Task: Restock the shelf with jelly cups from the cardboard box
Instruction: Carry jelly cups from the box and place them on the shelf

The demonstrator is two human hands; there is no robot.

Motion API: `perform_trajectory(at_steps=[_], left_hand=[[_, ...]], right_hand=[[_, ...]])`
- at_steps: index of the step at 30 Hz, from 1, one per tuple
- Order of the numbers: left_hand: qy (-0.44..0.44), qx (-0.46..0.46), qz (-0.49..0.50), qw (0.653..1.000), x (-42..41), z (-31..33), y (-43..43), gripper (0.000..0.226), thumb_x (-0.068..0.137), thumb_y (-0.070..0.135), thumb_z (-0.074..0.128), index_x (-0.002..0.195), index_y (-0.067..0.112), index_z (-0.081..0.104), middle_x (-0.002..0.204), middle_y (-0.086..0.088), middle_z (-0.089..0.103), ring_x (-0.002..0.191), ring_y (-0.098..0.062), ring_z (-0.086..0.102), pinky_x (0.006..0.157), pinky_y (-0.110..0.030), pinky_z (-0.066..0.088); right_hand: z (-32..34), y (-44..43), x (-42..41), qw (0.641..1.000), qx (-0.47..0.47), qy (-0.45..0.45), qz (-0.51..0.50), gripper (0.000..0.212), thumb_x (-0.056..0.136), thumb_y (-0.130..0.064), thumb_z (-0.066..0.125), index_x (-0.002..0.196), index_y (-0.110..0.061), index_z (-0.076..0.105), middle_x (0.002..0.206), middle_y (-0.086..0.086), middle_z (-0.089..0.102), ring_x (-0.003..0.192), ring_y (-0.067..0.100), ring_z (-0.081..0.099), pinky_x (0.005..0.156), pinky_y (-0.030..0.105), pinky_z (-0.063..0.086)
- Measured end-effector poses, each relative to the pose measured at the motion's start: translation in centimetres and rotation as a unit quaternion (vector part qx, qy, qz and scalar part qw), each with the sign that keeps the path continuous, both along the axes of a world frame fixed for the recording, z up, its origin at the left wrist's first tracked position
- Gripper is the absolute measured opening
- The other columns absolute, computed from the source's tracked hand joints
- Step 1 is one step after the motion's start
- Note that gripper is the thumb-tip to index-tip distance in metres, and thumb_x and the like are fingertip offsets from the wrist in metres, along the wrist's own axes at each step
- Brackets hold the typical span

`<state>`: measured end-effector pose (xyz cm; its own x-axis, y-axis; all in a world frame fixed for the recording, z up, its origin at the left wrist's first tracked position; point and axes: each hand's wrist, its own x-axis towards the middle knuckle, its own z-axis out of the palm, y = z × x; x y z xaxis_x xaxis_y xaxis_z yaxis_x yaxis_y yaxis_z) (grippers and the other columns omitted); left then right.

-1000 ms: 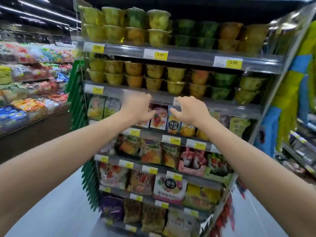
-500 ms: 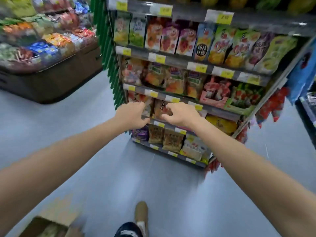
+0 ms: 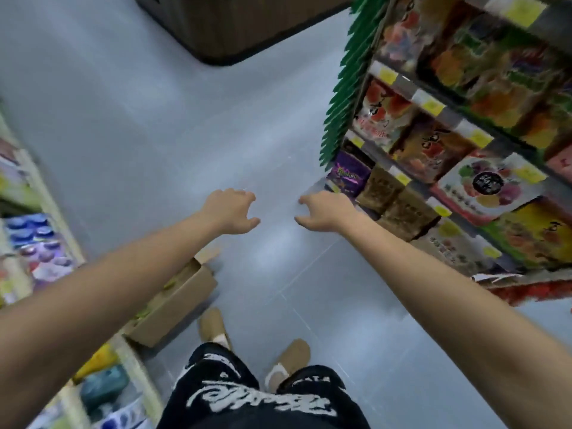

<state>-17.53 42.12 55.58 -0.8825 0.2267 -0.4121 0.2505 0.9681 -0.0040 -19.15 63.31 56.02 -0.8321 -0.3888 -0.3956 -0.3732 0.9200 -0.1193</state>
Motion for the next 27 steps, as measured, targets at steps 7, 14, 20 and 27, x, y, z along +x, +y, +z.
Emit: perform_trajectory(at_steps=[7, 14, 20, 27], left_hand=[[-0.049, 0.036, 0.196, 0.979, 4.5, -3.0, -17.3, 0.050, 0.087, 0.044, 0.055, 0.129, 0.016, 0.051, 0.128, -0.008, 0.059, 0.116, -0.030, 0.055, 0.091, -0.038, 0.048], [-0.067, 0.031, 0.322, 0.944, 8.1, -4.5, -32.2, 0.050, 0.089, 0.045, 0.055, 0.130, 0.017, 0.052, 0.129, -0.009, 0.059, 0.118, -0.029, 0.055, 0.089, -0.035, 0.045], [-0.098, 0.060, 0.371, 0.921, 8.0, -7.5, -40.9, 0.047, 0.088, 0.047, 0.053, 0.124, 0.017, 0.055, 0.124, -0.008, 0.061, 0.114, -0.029, 0.056, 0.086, -0.033, 0.044], [-0.141, 0.058, 0.367, 0.918, 6.0, -12.8, -45.1, 0.048, 0.091, 0.044, 0.048, 0.129, 0.014, 0.050, 0.126, -0.008, 0.057, 0.118, -0.031, 0.051, 0.089, -0.038, 0.042]], right_hand=[[-2.4, -16.8, -2.5, 0.990, 0.003, -0.037, 0.132, 0.050, 0.093, -0.047, 0.048, 0.135, -0.020, 0.049, 0.132, 0.007, 0.056, 0.123, 0.029, 0.050, 0.094, 0.039, 0.043], [-4.3, -34.3, -3.5, 0.963, 0.017, -0.082, 0.255, 0.051, 0.095, -0.043, 0.046, 0.139, -0.019, 0.045, 0.136, 0.005, 0.054, 0.127, 0.027, 0.048, 0.096, 0.040, 0.044], [-6.7, -45.4, -4.9, 0.954, 0.034, -0.119, 0.274, 0.044, 0.094, -0.040, 0.045, 0.131, -0.016, 0.052, 0.124, 0.006, 0.061, 0.118, 0.027, 0.053, 0.091, 0.036, 0.045], [-12.5, -51.8, -6.5, 0.941, 0.061, -0.147, 0.298, 0.042, 0.093, -0.038, 0.044, 0.129, -0.018, 0.053, 0.122, 0.005, 0.060, 0.118, 0.028, 0.052, 0.081, 0.035, 0.041]])
